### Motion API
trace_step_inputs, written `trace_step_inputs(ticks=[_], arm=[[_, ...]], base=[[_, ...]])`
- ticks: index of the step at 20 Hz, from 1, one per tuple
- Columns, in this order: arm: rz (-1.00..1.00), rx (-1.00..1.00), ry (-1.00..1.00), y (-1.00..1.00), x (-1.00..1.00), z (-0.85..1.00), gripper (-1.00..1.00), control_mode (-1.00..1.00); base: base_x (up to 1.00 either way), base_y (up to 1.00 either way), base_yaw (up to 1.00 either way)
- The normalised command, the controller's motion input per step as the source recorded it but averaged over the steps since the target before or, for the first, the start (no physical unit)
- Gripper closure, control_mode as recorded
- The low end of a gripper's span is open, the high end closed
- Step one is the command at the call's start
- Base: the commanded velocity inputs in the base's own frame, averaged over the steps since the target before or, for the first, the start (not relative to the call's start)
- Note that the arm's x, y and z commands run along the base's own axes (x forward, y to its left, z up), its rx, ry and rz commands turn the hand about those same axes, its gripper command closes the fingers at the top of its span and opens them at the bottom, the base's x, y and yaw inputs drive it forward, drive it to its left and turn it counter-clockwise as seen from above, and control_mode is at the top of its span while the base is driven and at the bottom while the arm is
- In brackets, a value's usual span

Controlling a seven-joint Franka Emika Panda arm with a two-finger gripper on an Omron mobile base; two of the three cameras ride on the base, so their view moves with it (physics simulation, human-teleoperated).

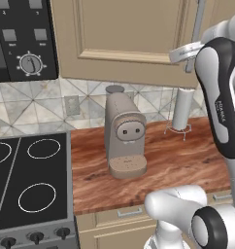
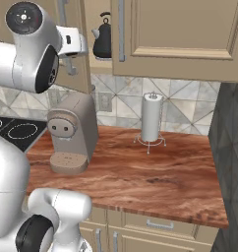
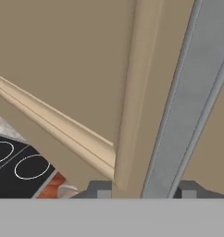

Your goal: Open the cabinet, pick the kettle from the cabinet, and place it in the sink.

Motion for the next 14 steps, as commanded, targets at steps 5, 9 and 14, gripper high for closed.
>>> trace_step_inputs(ticks=[5,9,14], arm=[[0.0,-0.06,0.0,0.44,-0.43,-0.02,1.0,-1.0],[0.0,-0.04,0.0,0.46,-0.42,-0.02,1.0,-1.0],[-0.04,-0.01,0.0,0.47,-0.4,-0.01,1.0,-1.0]], base=[[0.0,0.0,0.0],[0.0,0.0,0.0],[0.0,0.0,0.0]])
